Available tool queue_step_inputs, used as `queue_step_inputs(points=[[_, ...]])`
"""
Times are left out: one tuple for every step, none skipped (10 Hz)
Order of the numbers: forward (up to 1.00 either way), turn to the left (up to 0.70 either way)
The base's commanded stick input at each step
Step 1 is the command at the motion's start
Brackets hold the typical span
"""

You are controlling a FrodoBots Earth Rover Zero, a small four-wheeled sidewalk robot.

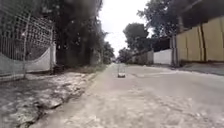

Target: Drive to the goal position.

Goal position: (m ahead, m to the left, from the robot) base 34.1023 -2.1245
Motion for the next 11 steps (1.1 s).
queue_step_inputs(points=[[1.00,0.00],[1.00,0.00],[1.00,0.00],[1.00,0.00],[1.00,0.00],[1.00,0.00],[1.00,0.00],[1.00,0.00],[1.00,0.00],[1.00,0.00],[1.00,0.00]])
